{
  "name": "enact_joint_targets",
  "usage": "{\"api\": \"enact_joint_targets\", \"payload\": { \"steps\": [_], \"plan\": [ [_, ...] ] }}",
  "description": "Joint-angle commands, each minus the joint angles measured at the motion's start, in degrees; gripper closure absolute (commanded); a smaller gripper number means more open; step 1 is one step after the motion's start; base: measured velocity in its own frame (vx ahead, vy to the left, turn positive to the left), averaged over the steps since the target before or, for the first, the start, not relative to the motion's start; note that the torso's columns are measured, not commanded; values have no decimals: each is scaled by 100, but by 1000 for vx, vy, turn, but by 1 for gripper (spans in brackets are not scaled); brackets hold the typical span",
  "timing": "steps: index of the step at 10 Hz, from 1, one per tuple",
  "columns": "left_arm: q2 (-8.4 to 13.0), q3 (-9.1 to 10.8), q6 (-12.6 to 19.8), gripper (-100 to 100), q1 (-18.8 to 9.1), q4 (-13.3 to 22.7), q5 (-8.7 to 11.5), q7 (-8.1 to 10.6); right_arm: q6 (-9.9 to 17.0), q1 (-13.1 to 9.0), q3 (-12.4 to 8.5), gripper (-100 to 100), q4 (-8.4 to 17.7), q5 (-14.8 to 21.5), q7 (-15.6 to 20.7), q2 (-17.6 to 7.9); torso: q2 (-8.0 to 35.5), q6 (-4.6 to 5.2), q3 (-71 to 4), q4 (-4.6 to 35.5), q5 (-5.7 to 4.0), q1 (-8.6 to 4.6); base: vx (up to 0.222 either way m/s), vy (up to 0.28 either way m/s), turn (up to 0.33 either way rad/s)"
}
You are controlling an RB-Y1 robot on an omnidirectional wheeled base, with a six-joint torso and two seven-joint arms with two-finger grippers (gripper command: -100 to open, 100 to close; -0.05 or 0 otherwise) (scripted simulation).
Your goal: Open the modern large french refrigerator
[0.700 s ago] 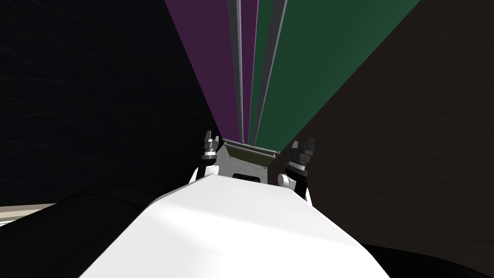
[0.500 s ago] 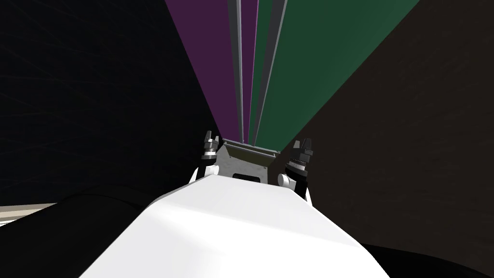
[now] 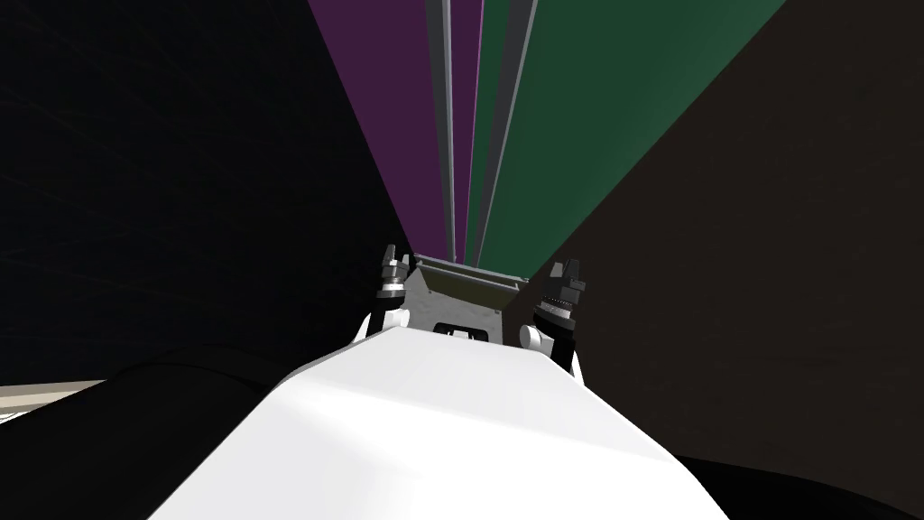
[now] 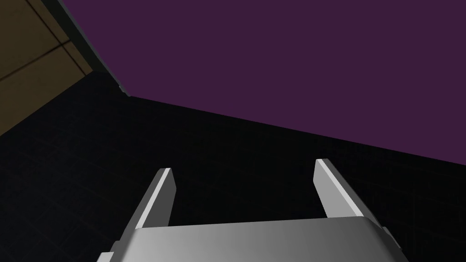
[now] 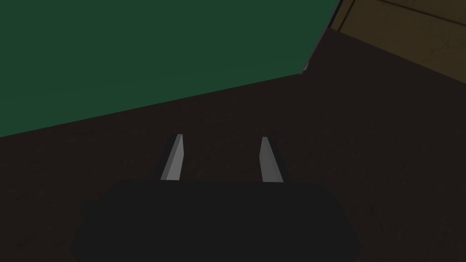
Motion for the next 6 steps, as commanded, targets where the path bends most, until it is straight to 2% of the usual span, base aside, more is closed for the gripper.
{"api": "enact_joint_targets", "payload": {
  "steps": [1,2,3,4,6],
  "plan": [
    [0,0,0,0,0,0,0,0,0,0,0,0,0,0,0,0,423,0,-846,423,0,0,0,0,0],
    [0,0,0,0,0,0,0,0,0,0,0,0,0,0,0,0,846,0,-1692,846,0,0,0,0,0],
    [221,-5,-44,-100,-21,88,-3,-4,0,0,0,0,0,0,0,0,1269,0,-2538,1269,0,0,15,5,-4],
    [370,-9,-86,-100,-43,175,-6,-7,0,1,0,0,2,0,0,0,1460,0,-2934,1457,1,3,19,11,-6],
    [641,-22,-206,-100,-102,416,-15,-18,1,1,0,0,3,0,0,0,1525,0,-3073,1529,2,5,29,19,-9]
  ]
}}
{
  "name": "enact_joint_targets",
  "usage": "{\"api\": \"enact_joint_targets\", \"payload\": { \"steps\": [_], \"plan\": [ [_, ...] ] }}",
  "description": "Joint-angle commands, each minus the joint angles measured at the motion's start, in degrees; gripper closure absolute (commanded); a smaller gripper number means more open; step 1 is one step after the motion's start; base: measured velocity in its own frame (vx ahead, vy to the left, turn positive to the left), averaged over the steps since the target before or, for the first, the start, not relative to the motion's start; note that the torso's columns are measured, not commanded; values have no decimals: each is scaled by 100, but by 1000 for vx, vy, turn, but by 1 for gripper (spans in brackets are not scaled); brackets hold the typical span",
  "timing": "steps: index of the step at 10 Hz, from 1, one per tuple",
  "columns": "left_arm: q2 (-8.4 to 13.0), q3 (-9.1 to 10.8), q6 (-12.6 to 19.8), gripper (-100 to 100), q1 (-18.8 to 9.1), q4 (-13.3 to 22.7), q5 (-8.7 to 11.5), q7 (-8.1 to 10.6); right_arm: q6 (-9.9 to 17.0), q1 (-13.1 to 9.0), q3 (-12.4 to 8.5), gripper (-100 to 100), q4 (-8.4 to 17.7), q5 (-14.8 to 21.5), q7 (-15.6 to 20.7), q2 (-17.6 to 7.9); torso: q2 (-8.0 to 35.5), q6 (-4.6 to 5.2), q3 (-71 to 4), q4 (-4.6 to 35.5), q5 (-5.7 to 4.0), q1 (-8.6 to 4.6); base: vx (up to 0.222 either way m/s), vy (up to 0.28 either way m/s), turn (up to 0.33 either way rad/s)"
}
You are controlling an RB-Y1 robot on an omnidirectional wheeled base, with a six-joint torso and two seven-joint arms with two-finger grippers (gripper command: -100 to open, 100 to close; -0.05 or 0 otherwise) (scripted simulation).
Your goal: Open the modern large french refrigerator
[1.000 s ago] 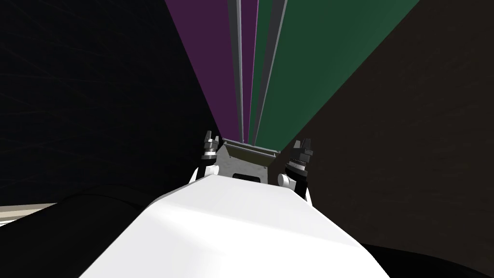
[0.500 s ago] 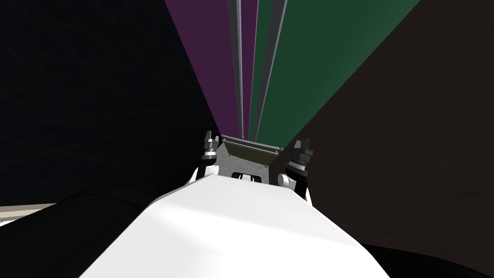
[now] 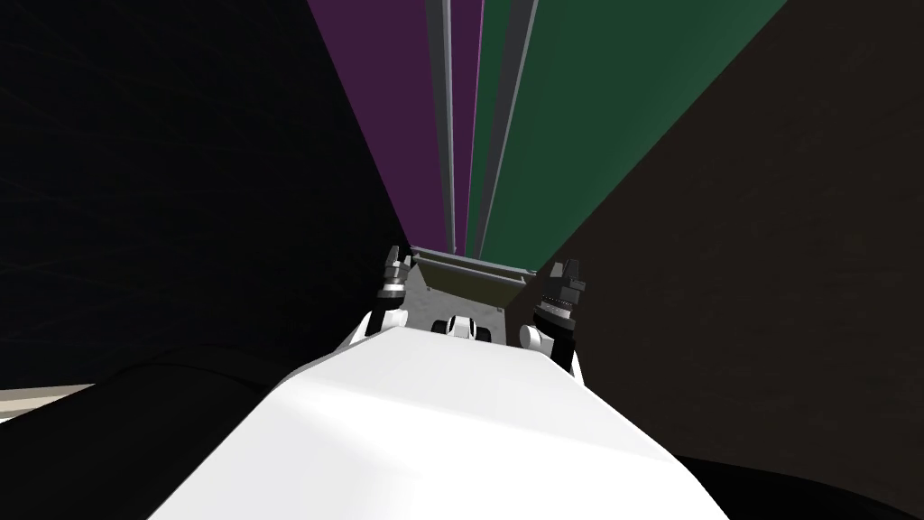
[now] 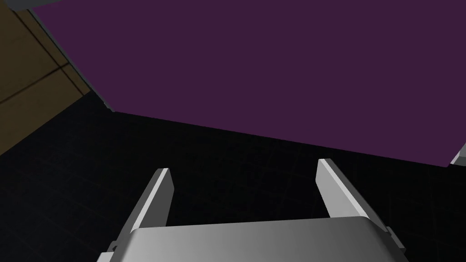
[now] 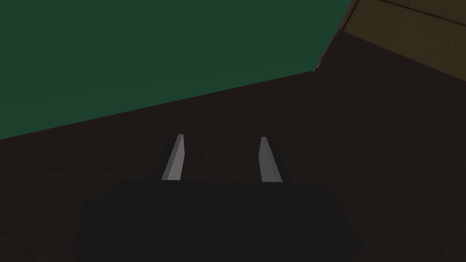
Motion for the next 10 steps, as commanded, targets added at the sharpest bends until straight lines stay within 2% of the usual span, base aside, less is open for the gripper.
{"api": "enact_joint_targets", "payload": {
  "steps": [1,6,8,10],
  "plan": [
    [325,-30,-187,-100,-61,326,-16,-16,0,0,0,0,0,0,0,0,4,0,-5,5,-1,-1,39,20,-10],
    [698,-82,-698,-100,-287,1245,-53,-55,0,0,0,0,0,0,0,0,9,0,-4,8,-1,-5,57,34,-14],
    [744,-95,-822,-100,-342,1478,-61,-64,0,0,0,0,0,0,0,0,12,0,-2,9,-1,-2,54,41,-11],
    [809,-122,-1089,-100,-463,1889,-81,-85,0,0,0,0,0,0,0,0,16,0,1,10,-3,-11,54,26,-15]
  ]
}}
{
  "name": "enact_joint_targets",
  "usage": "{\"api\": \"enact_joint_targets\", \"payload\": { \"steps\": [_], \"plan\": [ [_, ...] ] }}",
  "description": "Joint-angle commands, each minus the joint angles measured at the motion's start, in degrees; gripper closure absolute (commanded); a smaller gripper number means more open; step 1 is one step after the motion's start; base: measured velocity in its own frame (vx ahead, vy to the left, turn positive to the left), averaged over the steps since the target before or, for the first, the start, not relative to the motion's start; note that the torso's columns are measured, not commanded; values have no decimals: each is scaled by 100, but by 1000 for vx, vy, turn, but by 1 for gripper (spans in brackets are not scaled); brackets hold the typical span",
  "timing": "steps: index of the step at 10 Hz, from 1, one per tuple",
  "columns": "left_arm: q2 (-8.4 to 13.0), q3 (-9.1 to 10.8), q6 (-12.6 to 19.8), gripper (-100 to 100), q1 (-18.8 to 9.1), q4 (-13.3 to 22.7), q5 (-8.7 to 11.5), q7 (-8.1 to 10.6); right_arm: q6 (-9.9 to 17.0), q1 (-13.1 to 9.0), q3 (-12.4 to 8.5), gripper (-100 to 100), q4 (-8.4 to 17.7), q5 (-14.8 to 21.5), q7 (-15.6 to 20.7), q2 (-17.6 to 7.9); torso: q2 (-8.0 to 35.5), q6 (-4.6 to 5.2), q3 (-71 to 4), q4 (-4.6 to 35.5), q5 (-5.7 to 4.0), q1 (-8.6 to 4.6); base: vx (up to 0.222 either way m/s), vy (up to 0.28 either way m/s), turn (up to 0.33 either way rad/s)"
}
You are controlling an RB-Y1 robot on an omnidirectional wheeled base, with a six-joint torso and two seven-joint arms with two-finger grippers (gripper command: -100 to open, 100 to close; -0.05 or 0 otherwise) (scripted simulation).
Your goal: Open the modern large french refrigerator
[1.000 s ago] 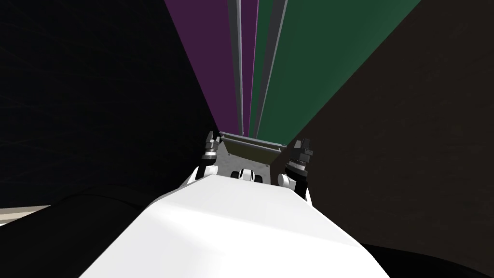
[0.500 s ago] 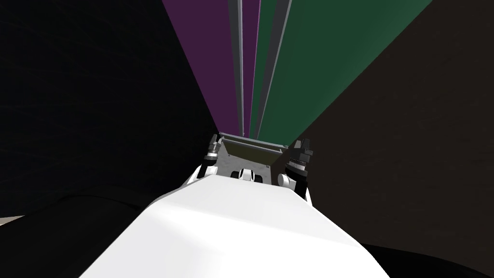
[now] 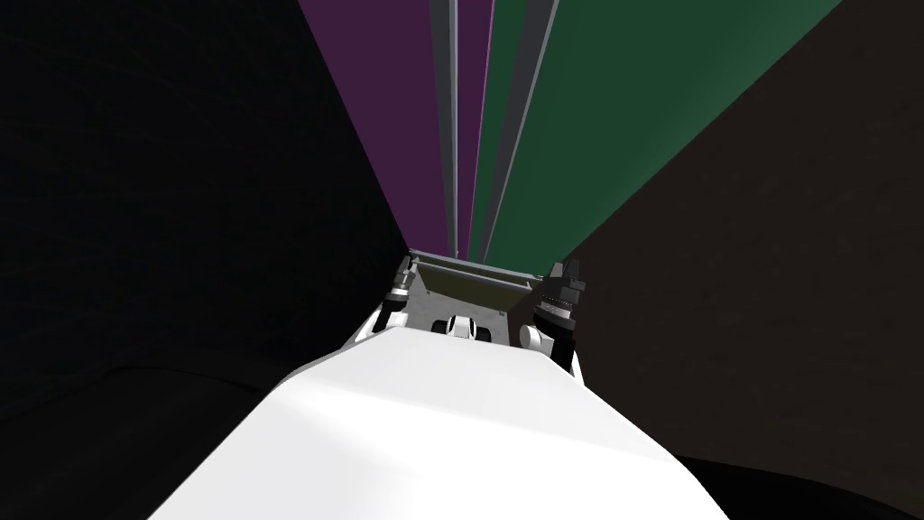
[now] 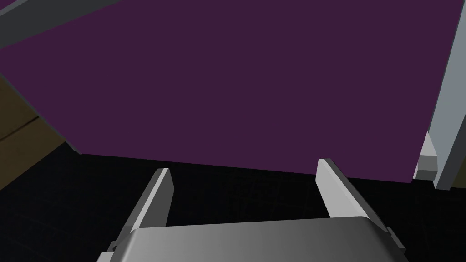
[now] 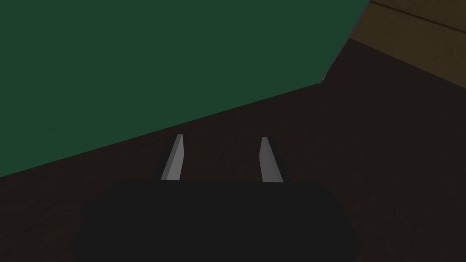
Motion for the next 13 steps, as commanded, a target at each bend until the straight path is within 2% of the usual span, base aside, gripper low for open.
{"api": "enact_joint_targets", "payload": {
  "steps": [1,4,7,8,9,10,11,12,13],
  "plan": [
    [44,-28,-218,-100,-56,369,-16,-18,0,0,0,0,0,0,0,0,-8,0,-5,-2,1,4,51,24,-8],
    [80,-58,-509,-100,-191,875,-37,-41,0,0,0,0,0,0,0,0,1,0,-1,0,1,5,43,24,-9],
    [90,-74,-663,-100,-262,1212,-48,-53,0,0,0,0,0,0,0,0,-9,0,-5,-2,2,6,44,28,-11],
    [98,-91,-821,-100,-336,1422,-60,-66,0,0,0,0,0,0,0,0,-4,-1,-4,-2,1,5,44,31,-12],
    [98,-91,-821,-100,-336,1517,-60,-66,0,0,0,0,0,0,0,0,-5,0,-4,-1,2,7,44,22,-10],
    [103,-108,-982,-100,-413,1737,-71,-79,0,0,0,0,0,0,0,0,-3,-1,-3,-1,1,4,55,31,-13],
    [103,-108,-982,-100,-413,1830,-71,-79,0,0,0,0,0,0,0,0,-7,0,-5,-2,2,7,43,27,-9],
    [107,-125,-1147,-100,-491,2048,-83,-93,0,0,0,0,0,0,0,0,-3,0,-3,-1,2,5,45,29,-14],
    [107,-125,-1147,-100,-491,2152,-83,-93,0,0,0,0,0,0,0,0,-3,0,-2,-1,2,6,43,31,-8]
  ]
}}
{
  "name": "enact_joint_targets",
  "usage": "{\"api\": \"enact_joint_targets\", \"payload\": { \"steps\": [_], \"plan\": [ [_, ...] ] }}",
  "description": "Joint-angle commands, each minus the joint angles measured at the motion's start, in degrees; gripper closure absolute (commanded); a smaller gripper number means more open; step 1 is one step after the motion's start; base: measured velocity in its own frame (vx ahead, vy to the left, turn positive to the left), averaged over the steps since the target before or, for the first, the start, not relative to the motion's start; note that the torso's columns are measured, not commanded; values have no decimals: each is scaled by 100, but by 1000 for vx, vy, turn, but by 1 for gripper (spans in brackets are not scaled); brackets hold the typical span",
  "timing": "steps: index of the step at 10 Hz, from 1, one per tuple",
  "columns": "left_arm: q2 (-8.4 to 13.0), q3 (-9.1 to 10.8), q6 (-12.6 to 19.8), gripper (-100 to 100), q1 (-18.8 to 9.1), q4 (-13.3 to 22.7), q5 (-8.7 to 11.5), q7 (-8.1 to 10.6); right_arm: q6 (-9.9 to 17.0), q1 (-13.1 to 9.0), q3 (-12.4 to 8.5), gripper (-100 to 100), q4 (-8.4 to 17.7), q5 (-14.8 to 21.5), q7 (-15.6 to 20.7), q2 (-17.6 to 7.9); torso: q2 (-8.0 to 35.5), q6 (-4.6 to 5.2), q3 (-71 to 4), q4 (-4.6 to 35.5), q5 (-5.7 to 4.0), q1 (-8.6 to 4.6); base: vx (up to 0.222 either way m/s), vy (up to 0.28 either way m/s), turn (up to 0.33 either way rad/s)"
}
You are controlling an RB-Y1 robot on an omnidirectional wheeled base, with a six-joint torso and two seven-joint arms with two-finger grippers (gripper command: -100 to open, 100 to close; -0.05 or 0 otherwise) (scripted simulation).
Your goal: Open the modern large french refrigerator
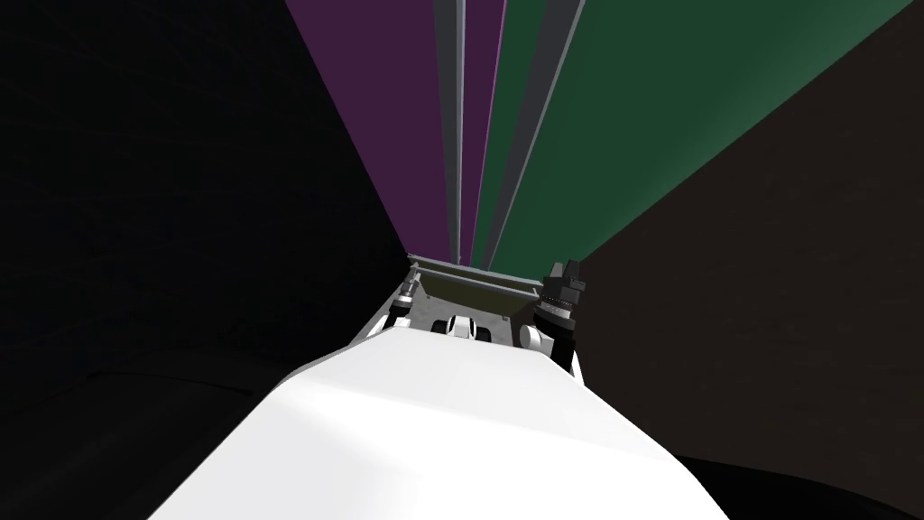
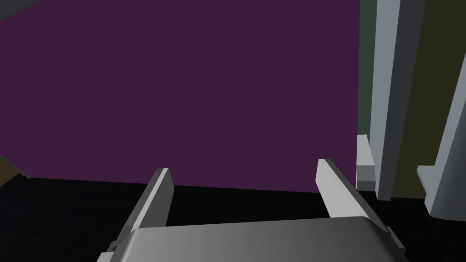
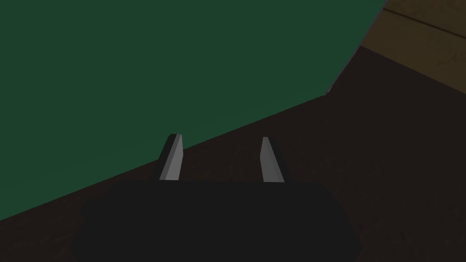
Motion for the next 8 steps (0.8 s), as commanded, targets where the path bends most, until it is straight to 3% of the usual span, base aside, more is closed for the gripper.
{"api": "enact_joint_targets", "payload": {
  "steps": [1,8],
  "plan": [
    [1,-27,-272,-100,-130,434,-19,-28,0,0,0,0,0,0,0,0,1,0,0,0,0,1,55,38,-13],
    [-5,-81,-779,-100,-375,1568,-56,-71,0,0,0,0,0,0,0,0,-4,1,-2,-1,0,-1,48,31,-11]
  ]
}}
